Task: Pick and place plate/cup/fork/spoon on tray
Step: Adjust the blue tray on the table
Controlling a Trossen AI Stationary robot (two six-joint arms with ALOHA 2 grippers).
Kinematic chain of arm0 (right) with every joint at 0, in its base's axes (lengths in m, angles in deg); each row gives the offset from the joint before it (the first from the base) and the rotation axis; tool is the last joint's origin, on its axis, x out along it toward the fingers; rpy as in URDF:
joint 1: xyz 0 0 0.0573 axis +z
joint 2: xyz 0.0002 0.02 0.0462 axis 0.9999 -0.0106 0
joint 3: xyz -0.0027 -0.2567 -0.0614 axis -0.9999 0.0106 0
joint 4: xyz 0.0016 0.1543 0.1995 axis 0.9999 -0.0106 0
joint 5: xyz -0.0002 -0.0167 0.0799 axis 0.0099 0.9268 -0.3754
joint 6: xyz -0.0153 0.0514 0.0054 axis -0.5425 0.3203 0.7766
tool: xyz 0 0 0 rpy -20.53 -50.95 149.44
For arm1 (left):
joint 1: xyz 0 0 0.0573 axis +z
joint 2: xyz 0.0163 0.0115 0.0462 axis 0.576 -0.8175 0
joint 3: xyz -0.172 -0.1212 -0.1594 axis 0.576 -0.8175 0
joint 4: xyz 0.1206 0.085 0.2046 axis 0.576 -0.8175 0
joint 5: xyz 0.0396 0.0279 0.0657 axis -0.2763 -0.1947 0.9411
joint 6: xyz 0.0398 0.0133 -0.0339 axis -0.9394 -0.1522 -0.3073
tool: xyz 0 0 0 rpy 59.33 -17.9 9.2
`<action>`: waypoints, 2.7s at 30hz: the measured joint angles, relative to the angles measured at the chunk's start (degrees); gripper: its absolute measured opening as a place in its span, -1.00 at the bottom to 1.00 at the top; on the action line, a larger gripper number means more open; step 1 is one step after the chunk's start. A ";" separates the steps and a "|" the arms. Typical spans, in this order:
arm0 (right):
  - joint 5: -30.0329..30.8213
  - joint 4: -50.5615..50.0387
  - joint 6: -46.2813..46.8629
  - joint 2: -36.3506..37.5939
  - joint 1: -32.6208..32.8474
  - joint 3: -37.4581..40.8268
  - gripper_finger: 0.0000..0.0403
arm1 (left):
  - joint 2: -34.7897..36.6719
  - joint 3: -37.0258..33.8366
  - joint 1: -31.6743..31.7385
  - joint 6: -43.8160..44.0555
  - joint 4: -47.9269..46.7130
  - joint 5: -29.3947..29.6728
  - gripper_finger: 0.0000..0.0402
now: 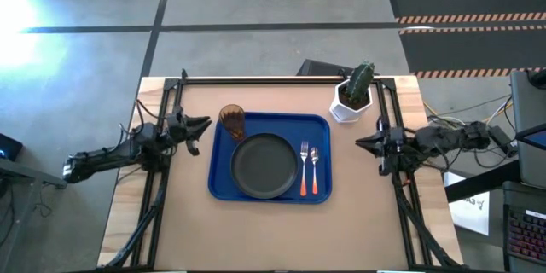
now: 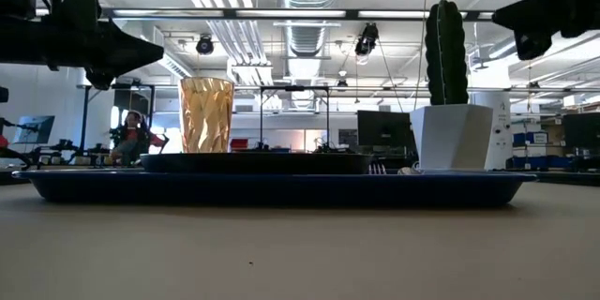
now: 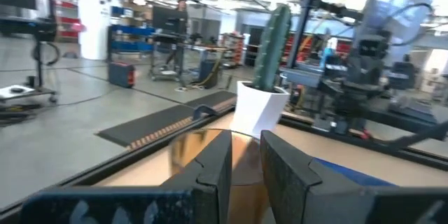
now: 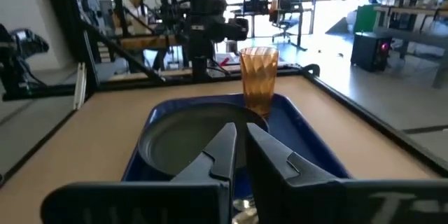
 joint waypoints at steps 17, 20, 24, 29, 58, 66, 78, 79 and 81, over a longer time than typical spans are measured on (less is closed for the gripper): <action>-8.33 23.87 2.32 0.02 -0.13 13.00 -0.89 | -0.07 0.00 4.17 2.11 -0.06 -9.67 -0.71; -13.78 23.63 5.31 0.02 -0.13 13.02 -0.89 | -0.13 0.00 4.24 4.36 -0.09 -13.04 -0.71; -15.78 22.75 5.97 0.00 -0.19 13.02 -0.89 | -0.20 0.00 4.24 4.61 0.00 -14.84 -0.71; -15.75 22.83 2.27 0.00 -2.99 13.04 -0.89 | -0.20 0.00 4.90 3.67 0.04 -14.66 -0.71; -28.32 22.75 7.27 -1.60 -22.60 13.11 -0.89 | -4.71 0.00 5.26 15.04 0.04 -28.45 -0.71; -28.28 22.77 7.10 -3.42 -22.60 13.11 -0.89 | -7.21 0.00 2.45 11.73 0.04 -20.26 -0.71; -28.23 25.92 11.75 -3.48 -22.58 13.13 -0.89 | -10.00 0.00 2.27 10.66 3.96 -17.64 -0.71; -28.23 26.92 13.30 -3.45 -22.58 13.13 -0.89 | -9.98 0.00 2.25 10.64 6.29 -18.28 -0.71; -28.20 28.06 15.79 -3.45 -22.58 12.98 -0.89 | -9.87 0.00 2.25 10.40 10.16 -19.32 -0.71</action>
